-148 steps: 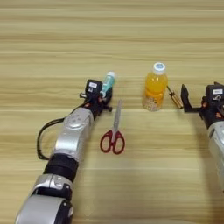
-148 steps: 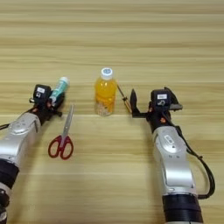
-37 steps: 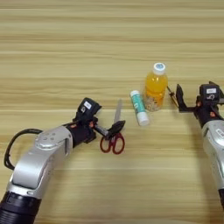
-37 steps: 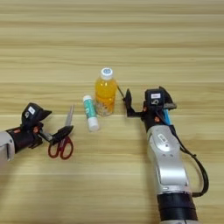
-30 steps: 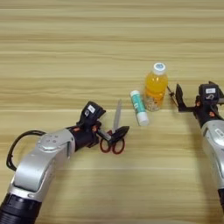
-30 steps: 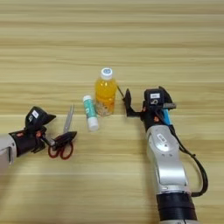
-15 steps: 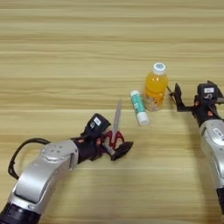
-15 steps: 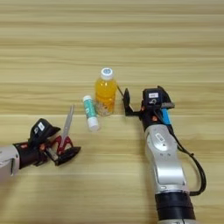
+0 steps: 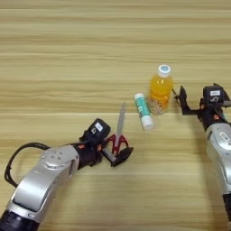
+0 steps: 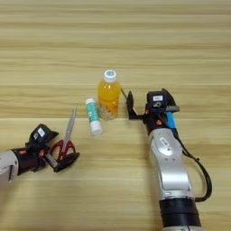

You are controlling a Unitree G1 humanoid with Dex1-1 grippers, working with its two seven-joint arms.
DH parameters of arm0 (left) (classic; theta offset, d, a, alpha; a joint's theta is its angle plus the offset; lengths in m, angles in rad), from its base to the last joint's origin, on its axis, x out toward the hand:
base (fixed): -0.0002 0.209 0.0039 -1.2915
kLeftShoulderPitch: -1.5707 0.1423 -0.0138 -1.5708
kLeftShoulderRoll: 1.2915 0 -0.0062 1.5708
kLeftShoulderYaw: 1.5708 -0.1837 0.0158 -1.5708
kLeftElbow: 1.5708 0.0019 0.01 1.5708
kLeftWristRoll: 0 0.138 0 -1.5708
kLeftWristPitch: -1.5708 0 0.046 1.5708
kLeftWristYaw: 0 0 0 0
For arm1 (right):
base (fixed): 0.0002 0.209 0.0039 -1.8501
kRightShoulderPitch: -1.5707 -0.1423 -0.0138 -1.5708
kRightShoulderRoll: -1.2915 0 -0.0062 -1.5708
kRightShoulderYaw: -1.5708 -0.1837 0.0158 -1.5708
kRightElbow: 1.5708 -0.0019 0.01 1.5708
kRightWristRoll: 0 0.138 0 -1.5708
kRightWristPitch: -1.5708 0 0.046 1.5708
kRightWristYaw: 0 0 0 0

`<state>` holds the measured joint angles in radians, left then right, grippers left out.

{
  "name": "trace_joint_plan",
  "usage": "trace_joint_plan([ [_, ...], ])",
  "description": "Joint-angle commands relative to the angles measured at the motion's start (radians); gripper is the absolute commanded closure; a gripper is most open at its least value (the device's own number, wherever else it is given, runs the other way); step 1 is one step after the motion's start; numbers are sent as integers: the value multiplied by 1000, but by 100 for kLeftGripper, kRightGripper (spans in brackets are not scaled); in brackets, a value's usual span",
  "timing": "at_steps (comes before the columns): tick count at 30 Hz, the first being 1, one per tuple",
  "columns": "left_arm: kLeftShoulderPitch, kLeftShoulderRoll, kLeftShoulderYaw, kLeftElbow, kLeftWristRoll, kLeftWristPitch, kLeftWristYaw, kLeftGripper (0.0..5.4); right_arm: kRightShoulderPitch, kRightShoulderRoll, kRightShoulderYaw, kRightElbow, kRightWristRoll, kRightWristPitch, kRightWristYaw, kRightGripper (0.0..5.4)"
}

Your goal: Move the objects on the table

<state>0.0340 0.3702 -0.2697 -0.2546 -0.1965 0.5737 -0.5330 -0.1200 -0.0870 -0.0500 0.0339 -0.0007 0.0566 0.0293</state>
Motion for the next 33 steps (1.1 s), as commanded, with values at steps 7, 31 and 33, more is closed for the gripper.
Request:
trace_joint_plan([
  [7,-28,14,-20,165,85,-108,8,1,-20,3,3,-15,-4,16,-3,0],
  [31,-91,-1,113,384,80,-184,58,1,-22,4,3,-10,-6,14,-5,0],
  [33,-93,-2,118,393,80,-188,59,1,-22,3,3,-9,-6,14,-5,0],
])
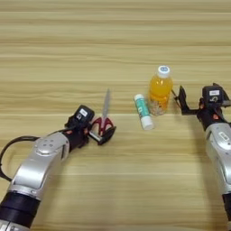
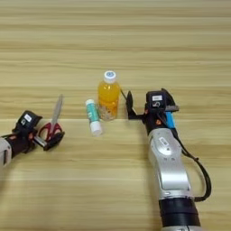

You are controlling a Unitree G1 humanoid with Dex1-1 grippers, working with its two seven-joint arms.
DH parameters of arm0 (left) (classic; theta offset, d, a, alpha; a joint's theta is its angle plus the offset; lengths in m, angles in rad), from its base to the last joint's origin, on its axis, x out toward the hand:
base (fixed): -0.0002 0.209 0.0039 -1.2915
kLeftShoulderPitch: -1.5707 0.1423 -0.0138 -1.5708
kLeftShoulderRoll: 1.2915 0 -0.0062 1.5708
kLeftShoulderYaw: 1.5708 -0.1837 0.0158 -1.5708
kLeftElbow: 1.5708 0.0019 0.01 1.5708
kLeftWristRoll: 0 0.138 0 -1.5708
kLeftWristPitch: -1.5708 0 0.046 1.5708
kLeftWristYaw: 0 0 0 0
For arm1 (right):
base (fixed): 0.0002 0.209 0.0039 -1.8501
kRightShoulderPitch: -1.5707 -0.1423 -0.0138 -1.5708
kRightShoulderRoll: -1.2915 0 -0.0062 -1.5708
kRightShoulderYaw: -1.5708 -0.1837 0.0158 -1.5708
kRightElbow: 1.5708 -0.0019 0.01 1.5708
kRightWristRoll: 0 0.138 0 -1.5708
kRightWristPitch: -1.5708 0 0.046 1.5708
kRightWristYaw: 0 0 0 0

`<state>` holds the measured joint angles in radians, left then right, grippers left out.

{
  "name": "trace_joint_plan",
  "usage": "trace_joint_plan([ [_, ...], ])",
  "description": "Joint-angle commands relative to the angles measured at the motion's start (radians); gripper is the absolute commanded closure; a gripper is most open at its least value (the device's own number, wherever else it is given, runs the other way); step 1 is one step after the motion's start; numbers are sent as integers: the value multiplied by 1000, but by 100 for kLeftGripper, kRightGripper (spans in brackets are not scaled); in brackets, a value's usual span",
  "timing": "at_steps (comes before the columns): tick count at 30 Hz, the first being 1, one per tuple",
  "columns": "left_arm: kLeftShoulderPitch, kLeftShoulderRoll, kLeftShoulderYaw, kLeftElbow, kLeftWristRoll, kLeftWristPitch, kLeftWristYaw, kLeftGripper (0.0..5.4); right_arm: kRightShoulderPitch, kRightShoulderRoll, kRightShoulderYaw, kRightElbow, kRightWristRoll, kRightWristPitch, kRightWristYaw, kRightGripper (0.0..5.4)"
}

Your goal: Move the objects on the table

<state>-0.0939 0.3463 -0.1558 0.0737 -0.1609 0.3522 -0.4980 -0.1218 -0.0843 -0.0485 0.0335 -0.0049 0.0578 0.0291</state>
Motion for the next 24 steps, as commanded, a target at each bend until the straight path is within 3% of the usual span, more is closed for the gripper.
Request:
trace_joint_plan([
  [1,33,21,5,67,45,32,24,1,-21,0,1,-8,-2,12,-4,0],
  [9,28,-2,15,53,38,-12,32,1,-22,0,-12,-11,-1,4,-17,0],
  [15,18,-41,35,1,-2,-63,20,1,-25,2,-37,-16,10,-10,-36,0],
  [24,5,-81,44,-34,-21,-108,-3,1,-39,-9,-151,-2,13,-9,-148,0],
])
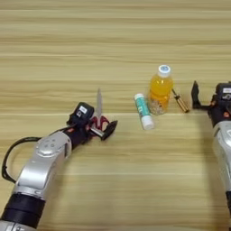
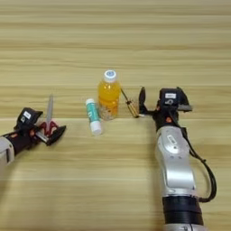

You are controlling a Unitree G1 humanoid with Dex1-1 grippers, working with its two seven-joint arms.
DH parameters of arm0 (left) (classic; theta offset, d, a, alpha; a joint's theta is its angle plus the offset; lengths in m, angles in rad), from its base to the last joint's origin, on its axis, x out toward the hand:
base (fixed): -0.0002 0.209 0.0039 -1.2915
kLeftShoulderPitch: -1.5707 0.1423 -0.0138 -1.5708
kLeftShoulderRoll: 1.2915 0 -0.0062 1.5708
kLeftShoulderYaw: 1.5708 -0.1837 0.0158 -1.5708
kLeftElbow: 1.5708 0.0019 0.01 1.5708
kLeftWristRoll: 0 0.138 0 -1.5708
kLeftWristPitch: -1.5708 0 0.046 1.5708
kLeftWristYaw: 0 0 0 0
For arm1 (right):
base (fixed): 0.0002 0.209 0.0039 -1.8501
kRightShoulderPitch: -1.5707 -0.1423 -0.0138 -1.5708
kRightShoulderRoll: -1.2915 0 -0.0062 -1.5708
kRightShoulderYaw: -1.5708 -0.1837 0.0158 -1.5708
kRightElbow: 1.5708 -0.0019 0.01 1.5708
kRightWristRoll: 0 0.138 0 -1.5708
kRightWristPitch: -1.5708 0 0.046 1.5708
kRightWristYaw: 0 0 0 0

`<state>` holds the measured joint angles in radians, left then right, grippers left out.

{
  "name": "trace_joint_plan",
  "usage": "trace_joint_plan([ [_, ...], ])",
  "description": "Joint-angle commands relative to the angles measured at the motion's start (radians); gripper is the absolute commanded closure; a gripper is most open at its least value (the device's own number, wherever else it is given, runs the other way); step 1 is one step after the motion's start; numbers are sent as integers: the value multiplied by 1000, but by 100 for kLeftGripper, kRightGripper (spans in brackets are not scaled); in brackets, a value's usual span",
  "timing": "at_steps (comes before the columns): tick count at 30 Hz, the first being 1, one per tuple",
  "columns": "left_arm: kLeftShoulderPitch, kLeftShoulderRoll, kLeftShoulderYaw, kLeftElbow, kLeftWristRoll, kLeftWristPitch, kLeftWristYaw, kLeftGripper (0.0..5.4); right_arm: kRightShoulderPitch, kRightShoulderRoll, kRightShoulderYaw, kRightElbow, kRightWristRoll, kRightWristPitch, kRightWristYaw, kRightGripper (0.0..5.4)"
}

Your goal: Move the objects on the table

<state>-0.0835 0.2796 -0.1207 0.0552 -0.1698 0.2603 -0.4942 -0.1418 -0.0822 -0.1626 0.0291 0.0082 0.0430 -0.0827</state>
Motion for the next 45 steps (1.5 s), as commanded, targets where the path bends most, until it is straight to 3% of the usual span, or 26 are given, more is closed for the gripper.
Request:
trace_joint_plan([
  [1,-7,-16,10,-16,-12,-21,-7,1,-20,-15,-45,4,-4,6,-47,0],
  [11,-23,-34,9,-30,-18,-58,-15,1,-24,-60,-171,21,2,-2,-146,0],
  [17,-46,-48,-9,-41,-26,-84,-45,1,-27,-65,-173,35,-2,-3,-153,0],
  [27,-50,-16,-41,-114,-87,-64,-193,1,-36,-67,-174,56,-3,-7,-159,0],
  [35,-102,-52,-88,-93,-67,-77,-205,1,-42,-72,-183,76,-1,-10,-165,0],
  [45,-221,-115,-120,71,-7,-90,-164,1,-38,-64,-173,68,3,-10,-161,0],
])
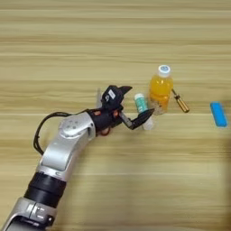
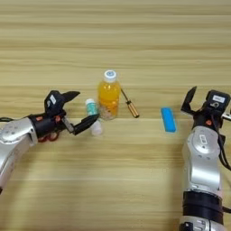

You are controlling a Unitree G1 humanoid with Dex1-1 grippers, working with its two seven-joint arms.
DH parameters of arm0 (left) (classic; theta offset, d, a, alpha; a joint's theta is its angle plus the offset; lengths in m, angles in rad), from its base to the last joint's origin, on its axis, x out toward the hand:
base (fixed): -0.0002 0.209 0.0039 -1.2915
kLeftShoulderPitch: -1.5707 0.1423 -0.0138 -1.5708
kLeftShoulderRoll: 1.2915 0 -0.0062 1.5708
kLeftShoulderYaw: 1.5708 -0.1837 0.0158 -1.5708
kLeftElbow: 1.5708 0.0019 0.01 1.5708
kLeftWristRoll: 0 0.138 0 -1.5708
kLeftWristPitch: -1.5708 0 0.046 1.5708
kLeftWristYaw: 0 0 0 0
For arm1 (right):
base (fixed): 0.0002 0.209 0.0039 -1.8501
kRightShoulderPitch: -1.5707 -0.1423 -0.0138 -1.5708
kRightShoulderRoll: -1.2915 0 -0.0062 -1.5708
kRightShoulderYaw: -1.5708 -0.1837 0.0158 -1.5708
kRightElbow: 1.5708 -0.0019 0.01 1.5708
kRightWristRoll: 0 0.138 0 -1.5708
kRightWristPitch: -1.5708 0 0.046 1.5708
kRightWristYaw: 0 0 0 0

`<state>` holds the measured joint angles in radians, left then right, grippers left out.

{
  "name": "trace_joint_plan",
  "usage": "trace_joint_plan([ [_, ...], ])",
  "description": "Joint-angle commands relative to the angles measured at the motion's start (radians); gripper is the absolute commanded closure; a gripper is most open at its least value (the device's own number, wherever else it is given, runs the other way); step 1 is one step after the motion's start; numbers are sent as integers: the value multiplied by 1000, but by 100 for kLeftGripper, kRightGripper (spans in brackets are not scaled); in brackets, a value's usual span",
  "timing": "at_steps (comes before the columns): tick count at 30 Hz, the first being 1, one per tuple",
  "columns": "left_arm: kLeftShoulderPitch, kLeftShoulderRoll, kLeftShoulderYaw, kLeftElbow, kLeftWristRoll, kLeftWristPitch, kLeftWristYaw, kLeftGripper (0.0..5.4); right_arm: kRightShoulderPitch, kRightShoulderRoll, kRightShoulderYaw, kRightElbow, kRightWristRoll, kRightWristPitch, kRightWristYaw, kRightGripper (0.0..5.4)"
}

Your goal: Move the objects on the table

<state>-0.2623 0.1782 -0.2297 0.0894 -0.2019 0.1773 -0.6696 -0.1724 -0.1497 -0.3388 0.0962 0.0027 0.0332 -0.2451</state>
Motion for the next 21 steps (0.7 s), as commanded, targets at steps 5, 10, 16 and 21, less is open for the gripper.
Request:
trace_joint_plan([
  [5,-90,-36,-13,105,43,-22,24,1,-7,9,9,-4,9,0,1,0],
  [10,-107,-53,-15,130,54,-28,26,1,-6,11,12,-9,11,1,1,0],
  [16,-130,-69,-14,162,60,-35,29,1,-5,14,16,-13,13,2,2,0],
  [21,-140,-87,-25,183,70,-39,32,1,-4,14,19,-13,14,2,1,0],
])
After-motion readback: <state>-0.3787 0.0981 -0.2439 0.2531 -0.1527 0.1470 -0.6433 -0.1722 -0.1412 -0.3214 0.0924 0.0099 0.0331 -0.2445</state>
